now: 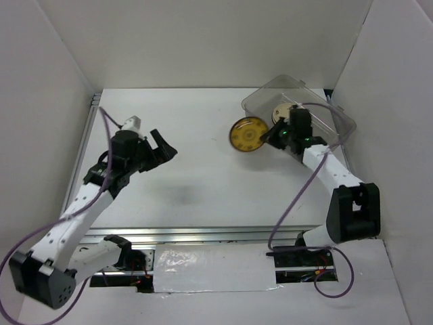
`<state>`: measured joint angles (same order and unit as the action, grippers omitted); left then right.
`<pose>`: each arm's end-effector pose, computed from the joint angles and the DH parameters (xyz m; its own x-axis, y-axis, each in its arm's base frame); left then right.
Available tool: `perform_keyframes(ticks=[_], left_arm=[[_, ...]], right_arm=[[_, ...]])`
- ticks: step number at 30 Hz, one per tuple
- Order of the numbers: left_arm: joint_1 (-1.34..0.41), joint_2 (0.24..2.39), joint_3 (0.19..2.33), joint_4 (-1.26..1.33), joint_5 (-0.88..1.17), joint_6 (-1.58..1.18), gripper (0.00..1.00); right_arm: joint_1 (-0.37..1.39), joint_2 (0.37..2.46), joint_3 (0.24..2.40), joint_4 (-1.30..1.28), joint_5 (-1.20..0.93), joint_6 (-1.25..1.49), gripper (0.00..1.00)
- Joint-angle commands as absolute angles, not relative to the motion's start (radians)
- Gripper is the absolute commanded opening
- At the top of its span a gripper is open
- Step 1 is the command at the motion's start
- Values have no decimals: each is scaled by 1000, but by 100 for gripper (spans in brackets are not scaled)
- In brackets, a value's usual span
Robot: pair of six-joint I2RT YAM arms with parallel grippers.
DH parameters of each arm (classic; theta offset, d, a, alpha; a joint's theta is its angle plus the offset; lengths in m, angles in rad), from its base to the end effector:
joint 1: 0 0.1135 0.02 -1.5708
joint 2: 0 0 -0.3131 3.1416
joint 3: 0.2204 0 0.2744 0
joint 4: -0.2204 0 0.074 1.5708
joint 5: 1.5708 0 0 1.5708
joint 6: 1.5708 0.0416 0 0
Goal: Place the plates into the plastic bin on the countertop
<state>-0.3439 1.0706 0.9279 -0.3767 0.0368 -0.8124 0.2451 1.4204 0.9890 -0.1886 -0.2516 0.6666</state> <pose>0.2290 -0.0836 0.3522 -0.5878 -0.5600 -0.5838 -0.0868 0.7611 -0.6428 0.3219 0.0912 0.2992 -0.7098 0.4398 -0.5502 0.0093 0.7870 0.6169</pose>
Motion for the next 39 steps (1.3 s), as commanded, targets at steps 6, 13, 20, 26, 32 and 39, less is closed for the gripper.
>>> perform_keyframes(ticks=[6,13,20,26,32,39], left_arm=[[-351,796,931,-696,-163,-678,99],[-385,810,910,-706,-129,-641,99],[-411,828,900,-687,-89,-617,99],[-440,819,900,-692,-101,-626,99],[-474,812,917,-724,-146,-646,99],[-495,798,1009,-818,-242,-650,99]], right_arm=[[-234,1617,1181,-197,-321,765,0],[-317,1820,1412,-231,-328,799,0],[-322,1980,1669,-348,-296,785,11],[-291,1982,1652,-351,-310,769,60],[-242,1896,1684,-471,-243,717,100],[-105,1705,1617,-658,23,628,100]])
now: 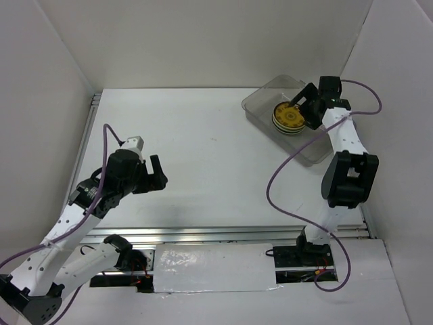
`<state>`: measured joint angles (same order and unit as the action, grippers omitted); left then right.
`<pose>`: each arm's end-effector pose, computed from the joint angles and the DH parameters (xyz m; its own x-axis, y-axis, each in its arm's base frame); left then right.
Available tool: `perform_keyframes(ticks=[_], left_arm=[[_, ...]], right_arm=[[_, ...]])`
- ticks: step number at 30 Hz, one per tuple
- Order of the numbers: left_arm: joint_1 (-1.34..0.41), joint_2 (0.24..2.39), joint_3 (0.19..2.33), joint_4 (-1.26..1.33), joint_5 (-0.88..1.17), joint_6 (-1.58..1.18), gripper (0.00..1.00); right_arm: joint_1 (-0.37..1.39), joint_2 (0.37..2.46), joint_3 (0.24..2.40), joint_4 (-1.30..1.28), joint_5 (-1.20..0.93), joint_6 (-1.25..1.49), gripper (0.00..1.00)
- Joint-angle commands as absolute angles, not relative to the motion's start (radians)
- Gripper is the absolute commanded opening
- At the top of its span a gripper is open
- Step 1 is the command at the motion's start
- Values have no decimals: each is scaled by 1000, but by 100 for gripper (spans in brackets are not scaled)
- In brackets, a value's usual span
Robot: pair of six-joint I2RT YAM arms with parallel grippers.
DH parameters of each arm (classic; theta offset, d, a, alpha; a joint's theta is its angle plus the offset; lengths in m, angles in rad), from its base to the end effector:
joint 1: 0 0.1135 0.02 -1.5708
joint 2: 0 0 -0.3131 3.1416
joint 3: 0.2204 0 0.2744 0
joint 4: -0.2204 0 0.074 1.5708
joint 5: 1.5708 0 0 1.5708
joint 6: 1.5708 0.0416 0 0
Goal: Place the plates into the plastic bin on the countertop
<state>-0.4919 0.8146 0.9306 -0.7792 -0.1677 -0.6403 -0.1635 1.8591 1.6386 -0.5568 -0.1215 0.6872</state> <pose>0.1397 -0.0670 0.3610 -0.6441 -0.3231 -0.6933 -0.0437 0.9205 -0.3884 0.4602 -0.0708 0.3328 -0.4865 0.7185 -0.4971 0.4980 0.6955 0.5179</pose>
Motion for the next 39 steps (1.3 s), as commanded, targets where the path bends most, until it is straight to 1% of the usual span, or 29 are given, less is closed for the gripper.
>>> perform_keyframes(ticks=[1,2,3,4,5,6,7,8,9,10,11,12,14,18,24,29,39], left_arm=[[-494,805,1028,-830,-265,-641,99],[-489,813,1082,-848,-291,-615,99],[-485,822,1113,-880,-348,-594,99],[-482,851,1143,-897,-380,-578,99],[-471,865,1205,-935,-453,-557,99],[-465,899,1239,-957,-490,-552,99],[-450,913,1291,-972,-517,-543,99],[-442,925,1317,-1003,-540,-542,99],[-434,942,1342,-1023,-584,-546,99],[-422,946,1376,-1040,-610,-563,99],[-417,946,1388,-1058,-630,-575,99],[-410,940,1399,-1096,-668,-590,99],[-399,919,1408,-1124,-689,-620,99],[-393,819,1369,-1176,-742,-684,99],[-393,680,1237,-1175,-689,-721,99],[-391,522,1143,-1108,-601,-722,99],[-391,506,1117,-1117,-566,-735,99]], right_arm=[[-72,1609,1583,-655,64,600,100],[-5,1556,1504,-646,107,579,100],[53,1502,1473,-650,171,562,100],[93,1388,1442,-653,199,540,100],[171,1331,1378,-652,231,523,100],[210,1263,1346,-649,242,502,100],[245,1136,1298,-649,253,489,100],[324,1080,1284,-658,274,480,100],[363,969,1270,-670,297,471,100],[402,916,1256,-711,326,472,100],[470,875,1252,-733,350,466,100],[498,798,1249,-762,400,477,100],[563,735,1255,-877,434,489,100],[617,585,1218,-1050,494,529,100],[634,437,1167,-1140,445,540,100],[629,361,1172,-1124,408,520,100],[614,376,1186,-1118,428,551,100]])
